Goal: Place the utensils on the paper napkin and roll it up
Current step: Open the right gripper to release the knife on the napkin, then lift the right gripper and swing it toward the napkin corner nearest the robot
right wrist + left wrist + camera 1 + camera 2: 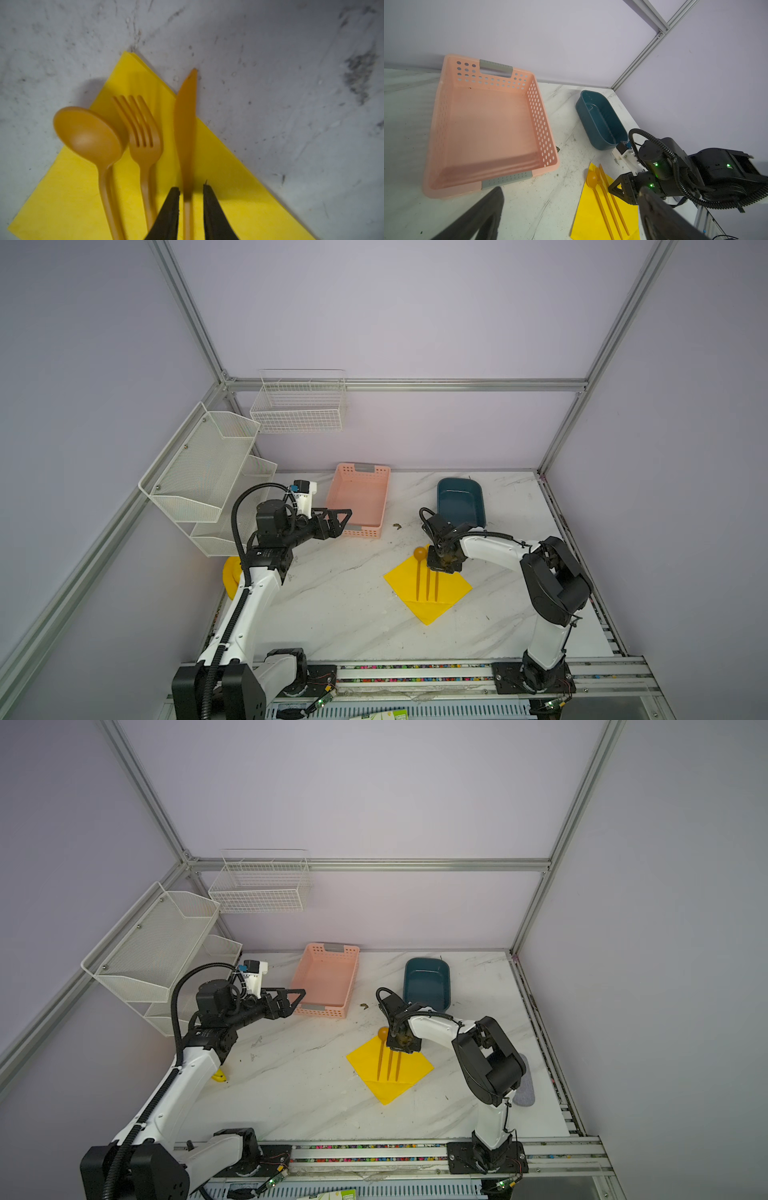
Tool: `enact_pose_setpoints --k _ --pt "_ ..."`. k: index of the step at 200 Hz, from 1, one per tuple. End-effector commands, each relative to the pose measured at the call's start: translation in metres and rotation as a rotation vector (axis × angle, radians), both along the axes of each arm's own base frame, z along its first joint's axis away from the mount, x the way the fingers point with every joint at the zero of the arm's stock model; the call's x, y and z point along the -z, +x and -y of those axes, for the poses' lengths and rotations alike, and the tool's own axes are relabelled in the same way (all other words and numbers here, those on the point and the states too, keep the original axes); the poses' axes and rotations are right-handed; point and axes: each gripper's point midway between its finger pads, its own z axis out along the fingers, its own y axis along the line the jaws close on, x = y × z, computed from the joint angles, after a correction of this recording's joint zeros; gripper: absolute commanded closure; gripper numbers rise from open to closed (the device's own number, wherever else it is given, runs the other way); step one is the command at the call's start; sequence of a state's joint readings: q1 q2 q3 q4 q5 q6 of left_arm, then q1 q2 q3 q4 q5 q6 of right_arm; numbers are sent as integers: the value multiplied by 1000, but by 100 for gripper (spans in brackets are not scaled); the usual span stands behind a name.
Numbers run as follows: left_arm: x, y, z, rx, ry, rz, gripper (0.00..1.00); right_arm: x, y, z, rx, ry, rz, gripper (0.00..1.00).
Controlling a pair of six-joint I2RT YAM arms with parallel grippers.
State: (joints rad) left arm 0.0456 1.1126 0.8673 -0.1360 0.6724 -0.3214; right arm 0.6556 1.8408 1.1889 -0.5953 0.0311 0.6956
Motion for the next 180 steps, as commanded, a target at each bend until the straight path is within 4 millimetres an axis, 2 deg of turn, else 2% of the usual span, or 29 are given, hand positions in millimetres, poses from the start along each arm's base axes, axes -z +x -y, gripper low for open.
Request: enact_pose_setpoints --k 1,46,65,96,113,140,180 --pt "8 -3 -1 3 12 5 0 -11 -1 4 20 -17 16 74" --pt "9 -3 -1 2 12 5 0 -38 4 4 -23 -11 68 74" --pt "9 -3 -1 2 12 3 0 -51 6 -2 -101 6 97 75" --pt "10 -2 -2 2 15 2 0 -91 -3 -30 -369 109 227 75" --pt "12 -1 -2 1 13 -5 0 -108 -6 -39 -528 135 308 73" --pt "15 0 -1 5 3 -17 0 -117 -22 -55 -794 155 368 72" --pt "16 1 -1 0 4 -19 0 -119 -62 -67 -1161 128 457 59"
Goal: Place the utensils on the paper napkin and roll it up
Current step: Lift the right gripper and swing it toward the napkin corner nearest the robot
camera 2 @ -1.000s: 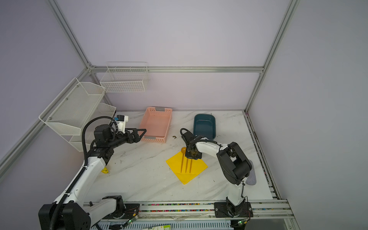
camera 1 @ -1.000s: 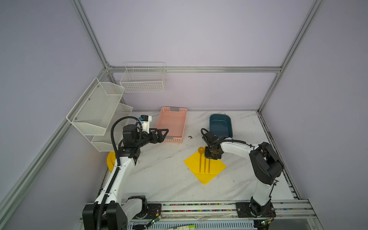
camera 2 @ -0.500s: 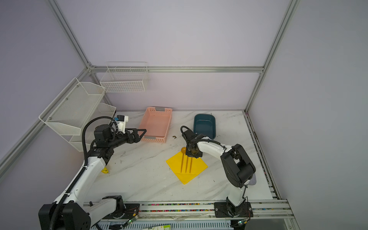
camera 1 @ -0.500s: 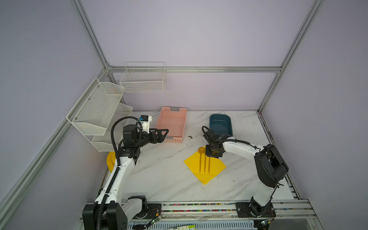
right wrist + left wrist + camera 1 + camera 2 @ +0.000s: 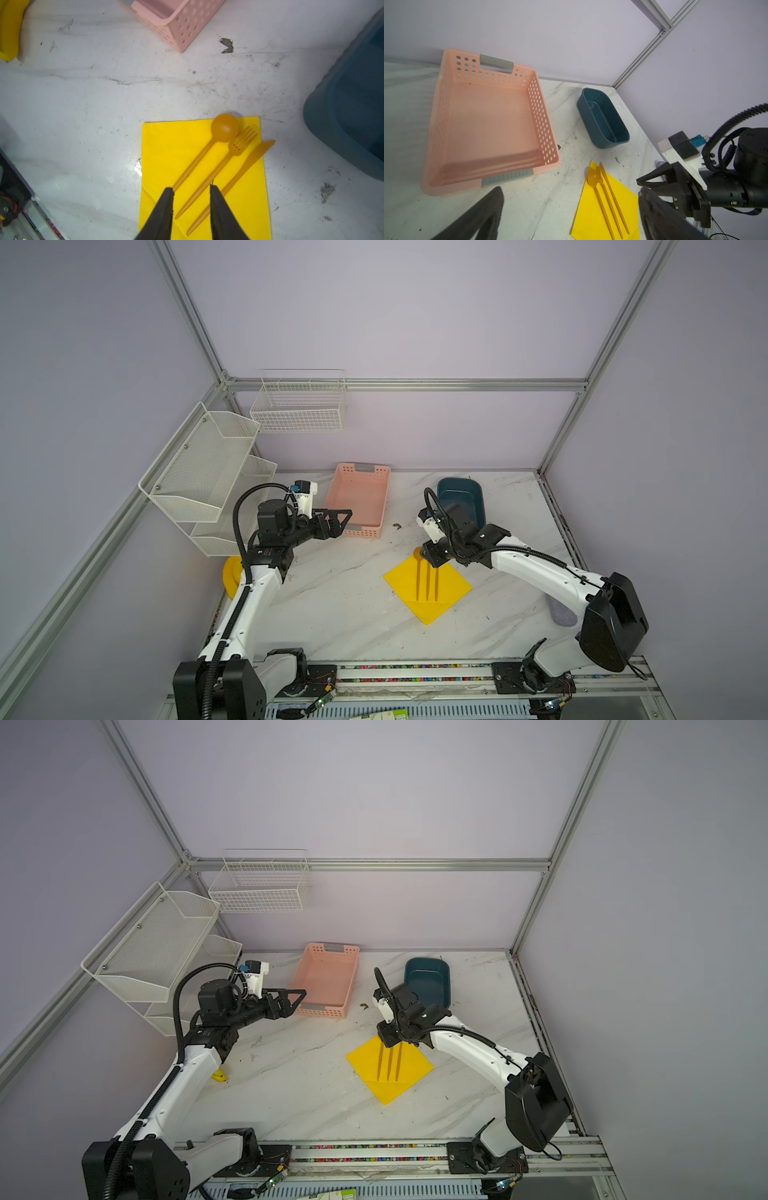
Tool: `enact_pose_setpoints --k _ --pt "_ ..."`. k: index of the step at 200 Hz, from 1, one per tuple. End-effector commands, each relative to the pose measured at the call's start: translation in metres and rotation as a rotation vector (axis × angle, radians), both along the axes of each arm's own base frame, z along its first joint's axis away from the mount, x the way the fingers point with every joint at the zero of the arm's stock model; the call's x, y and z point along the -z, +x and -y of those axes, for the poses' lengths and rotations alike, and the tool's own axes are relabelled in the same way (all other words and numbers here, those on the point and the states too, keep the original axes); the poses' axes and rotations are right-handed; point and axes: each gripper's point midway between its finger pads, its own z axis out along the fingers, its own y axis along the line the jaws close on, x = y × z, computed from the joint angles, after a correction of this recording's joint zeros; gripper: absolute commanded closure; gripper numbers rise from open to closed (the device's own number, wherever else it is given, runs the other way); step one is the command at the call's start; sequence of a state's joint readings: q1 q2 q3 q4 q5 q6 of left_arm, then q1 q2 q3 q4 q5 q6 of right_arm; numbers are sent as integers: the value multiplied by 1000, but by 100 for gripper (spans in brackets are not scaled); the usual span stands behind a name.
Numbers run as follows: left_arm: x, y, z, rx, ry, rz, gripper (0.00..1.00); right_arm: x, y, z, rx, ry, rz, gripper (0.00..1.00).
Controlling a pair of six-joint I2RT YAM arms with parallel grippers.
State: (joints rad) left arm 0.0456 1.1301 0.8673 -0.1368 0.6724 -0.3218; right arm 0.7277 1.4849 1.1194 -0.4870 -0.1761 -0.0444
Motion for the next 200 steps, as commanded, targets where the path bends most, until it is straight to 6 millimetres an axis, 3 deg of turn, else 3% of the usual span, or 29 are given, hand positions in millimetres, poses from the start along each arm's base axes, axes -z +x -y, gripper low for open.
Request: enact_pose_setpoints --k 1,33,38,90,111,200 --pt "11 -2 -1 0 5 -1 0 0 -32 -11 -322 -45 110 58" --pt "11 -2 -3 -9 18 2 0 15 -72 -13 -524 -100 156 51" --pt "11 -2 -3 -10 20 1 0 10 -79 -13 -548 -97 179 49" --pt "11 -4 -9 -36 59 13 0 51 -133 1 -724 -254 213 44" --pt "12 -3 -11 -47 76 13 0 61 -141 4 -751 -295 249 40" --pt "13 -3 -16 -67 117 13 0 92 -144 2 -810 -447 317 37"
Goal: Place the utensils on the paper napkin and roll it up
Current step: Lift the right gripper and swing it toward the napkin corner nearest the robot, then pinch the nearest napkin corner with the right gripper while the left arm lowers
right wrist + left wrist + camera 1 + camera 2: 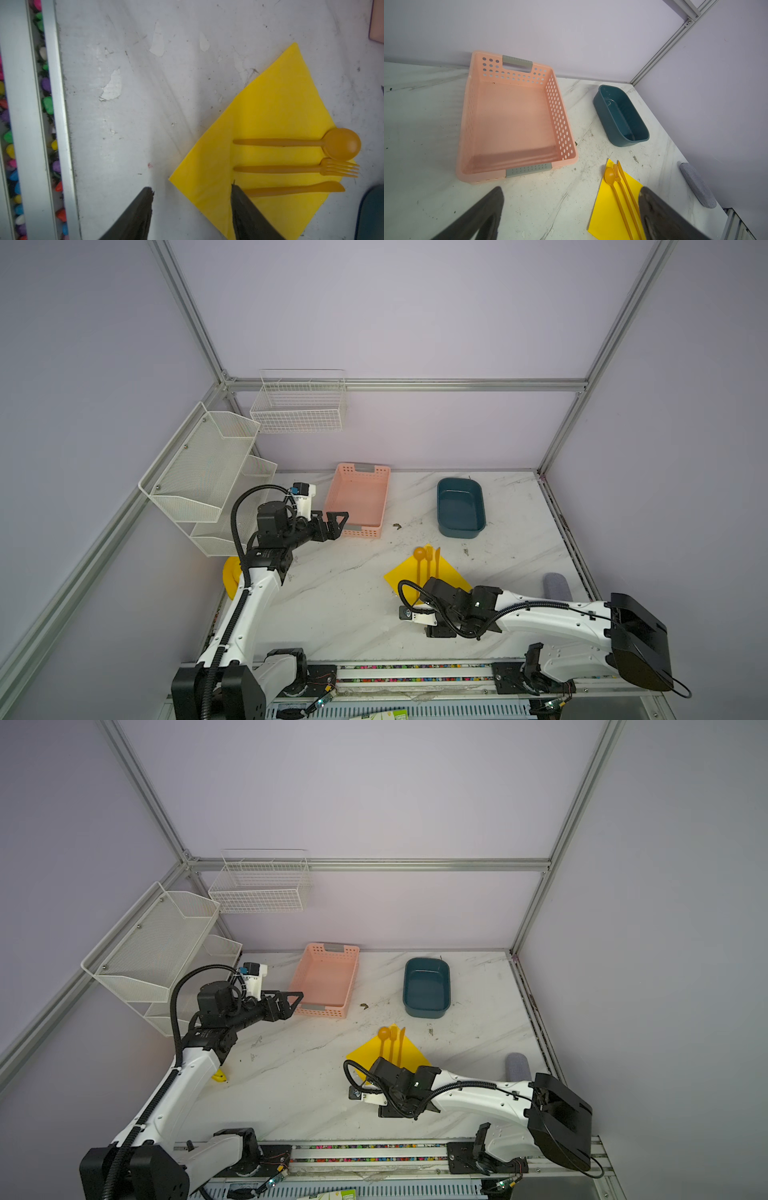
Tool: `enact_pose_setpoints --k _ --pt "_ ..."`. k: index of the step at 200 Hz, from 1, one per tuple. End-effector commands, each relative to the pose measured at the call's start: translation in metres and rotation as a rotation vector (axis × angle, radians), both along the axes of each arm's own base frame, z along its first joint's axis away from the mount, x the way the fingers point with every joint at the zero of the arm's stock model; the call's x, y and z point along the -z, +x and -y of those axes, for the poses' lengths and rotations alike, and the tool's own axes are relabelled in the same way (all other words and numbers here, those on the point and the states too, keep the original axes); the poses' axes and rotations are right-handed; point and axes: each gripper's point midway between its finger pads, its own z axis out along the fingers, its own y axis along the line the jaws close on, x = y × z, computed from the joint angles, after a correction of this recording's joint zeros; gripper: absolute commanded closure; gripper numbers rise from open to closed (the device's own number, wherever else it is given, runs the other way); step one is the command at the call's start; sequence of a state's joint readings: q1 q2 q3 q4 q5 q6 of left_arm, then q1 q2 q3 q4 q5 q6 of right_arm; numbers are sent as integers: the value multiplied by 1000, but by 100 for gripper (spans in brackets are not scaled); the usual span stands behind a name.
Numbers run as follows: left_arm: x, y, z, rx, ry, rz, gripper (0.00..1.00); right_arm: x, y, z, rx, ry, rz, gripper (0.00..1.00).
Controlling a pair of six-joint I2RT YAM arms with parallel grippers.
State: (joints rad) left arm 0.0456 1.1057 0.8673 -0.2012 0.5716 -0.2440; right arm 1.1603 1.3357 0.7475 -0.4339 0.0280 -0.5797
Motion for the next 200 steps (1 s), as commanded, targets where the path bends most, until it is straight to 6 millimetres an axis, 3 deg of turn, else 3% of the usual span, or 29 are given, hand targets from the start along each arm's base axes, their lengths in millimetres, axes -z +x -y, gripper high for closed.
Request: enact_pose_setpoints --k 1,31,73,142,200 --pt "4 -2 -2 0 18 11 0 8 1 -1 -35 -42 46 37" --pt "6 -1 0 9 8 0 0 29 0 -3 -57 -95 53 37" --pt "7 -1 0 9 6 -3 0 40 18 4 -3 -166 148 40" --pt "10 -1 1 12 3 -13 0 18 23 7 34 -110 191 47" --pt "11 -10 28 68 -19 -46 1 15 24 8 38 -84 157 60"
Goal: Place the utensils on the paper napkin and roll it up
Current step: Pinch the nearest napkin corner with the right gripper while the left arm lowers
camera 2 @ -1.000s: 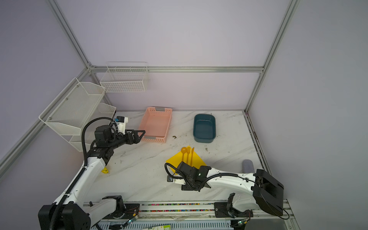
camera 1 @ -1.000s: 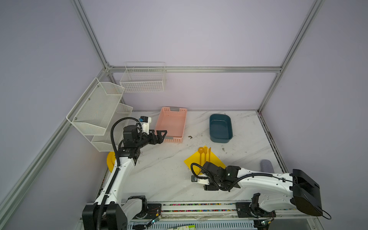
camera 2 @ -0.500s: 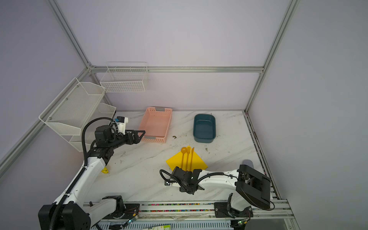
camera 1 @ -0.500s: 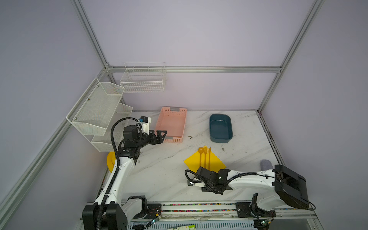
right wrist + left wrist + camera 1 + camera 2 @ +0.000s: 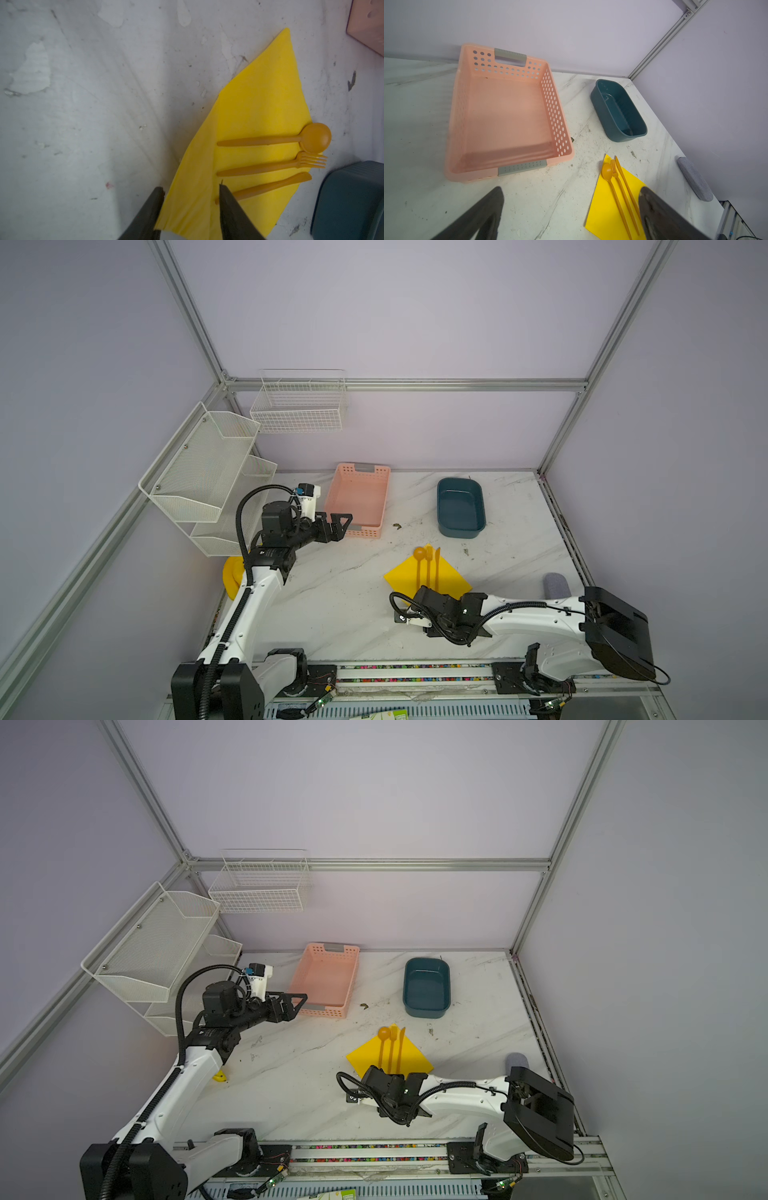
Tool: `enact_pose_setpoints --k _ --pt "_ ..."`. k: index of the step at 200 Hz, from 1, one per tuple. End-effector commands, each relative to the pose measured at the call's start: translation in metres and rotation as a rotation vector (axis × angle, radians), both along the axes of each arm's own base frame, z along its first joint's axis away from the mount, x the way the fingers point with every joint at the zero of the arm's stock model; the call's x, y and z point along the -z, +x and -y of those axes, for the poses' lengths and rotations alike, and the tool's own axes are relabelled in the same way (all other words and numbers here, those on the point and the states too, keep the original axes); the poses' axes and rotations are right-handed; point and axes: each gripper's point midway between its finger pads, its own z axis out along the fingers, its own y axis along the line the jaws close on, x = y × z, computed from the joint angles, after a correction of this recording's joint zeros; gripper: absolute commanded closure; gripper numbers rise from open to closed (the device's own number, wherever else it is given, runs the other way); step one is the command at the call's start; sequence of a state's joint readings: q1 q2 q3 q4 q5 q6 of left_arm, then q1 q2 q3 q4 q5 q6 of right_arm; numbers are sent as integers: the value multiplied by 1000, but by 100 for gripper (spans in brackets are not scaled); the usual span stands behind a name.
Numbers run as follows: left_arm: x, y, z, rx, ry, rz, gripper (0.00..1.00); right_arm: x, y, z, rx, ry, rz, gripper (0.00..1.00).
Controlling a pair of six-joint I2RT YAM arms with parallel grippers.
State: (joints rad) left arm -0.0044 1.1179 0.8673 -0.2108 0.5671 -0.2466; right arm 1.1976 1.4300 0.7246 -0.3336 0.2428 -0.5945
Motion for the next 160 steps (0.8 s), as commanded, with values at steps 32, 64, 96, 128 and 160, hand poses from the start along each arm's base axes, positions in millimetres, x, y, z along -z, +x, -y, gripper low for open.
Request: enact_pose_setpoints --k 32,64,96,128,160 --pt "13 -25 30 77 -75 -85 10 -8 4 6 10 34 -26 72" --pt "29 -41 47 109 -85 -135 13 -10 9 7 17 41 -25 83" --pt "47 -54 59 136 -95 -203 22 -12 19 6 32 44 -32 88" --pt "70 -70 69 152 -114 -280 35 -13 30 6 45 51 -42 90" --pt "96 -88 84 183 -154 -370 47 -13 40 6 52 49 -46 90"
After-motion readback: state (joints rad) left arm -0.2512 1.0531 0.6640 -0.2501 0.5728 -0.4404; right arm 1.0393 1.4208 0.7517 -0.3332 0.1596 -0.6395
